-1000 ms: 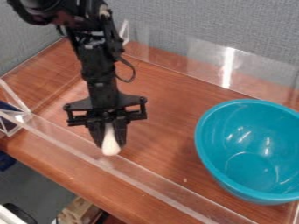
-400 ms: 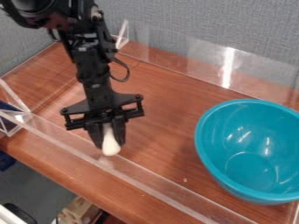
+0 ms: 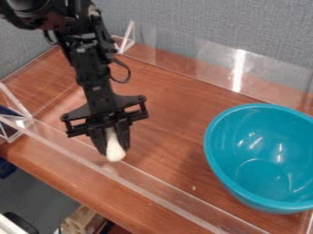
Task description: Put the mushroom in the blue bowl
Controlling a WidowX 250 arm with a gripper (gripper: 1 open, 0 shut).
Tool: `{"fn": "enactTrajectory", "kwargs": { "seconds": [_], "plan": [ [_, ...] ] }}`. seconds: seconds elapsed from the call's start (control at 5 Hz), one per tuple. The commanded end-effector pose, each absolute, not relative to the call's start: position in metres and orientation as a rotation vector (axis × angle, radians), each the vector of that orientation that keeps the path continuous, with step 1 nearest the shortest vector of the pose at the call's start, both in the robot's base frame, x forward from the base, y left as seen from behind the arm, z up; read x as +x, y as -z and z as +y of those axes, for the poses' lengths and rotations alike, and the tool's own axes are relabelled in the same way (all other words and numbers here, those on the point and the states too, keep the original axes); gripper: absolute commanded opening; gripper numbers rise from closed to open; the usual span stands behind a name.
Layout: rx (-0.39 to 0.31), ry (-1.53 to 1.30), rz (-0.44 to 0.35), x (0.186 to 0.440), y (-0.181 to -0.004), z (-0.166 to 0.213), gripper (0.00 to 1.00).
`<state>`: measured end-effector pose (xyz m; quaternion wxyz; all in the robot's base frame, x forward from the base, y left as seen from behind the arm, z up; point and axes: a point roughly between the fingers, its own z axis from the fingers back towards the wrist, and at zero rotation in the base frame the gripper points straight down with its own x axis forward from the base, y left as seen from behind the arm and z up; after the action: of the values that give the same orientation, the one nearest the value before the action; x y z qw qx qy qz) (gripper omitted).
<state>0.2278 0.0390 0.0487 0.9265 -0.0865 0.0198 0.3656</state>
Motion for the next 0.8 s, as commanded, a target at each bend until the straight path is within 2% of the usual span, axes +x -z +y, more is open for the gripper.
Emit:
{"fn": "enactTrajectory", "kwargs": {
  "seconds": [0.0,0.2,0.4,0.6],
  "plan": [
    [-0.201,-0.779,-0.036,0.236,-0.068,0.045,0.0],
    [-0.214,-0.815,-0.045,0.234,-0.07,0.048,0.0],
    [-0.213,-0.861,-0.043,0.231,-0.064,0.048,0.0],
    [-0.235,-0.831,-0.05,0.236,-0.076,0.04,0.0]
  ]
}}
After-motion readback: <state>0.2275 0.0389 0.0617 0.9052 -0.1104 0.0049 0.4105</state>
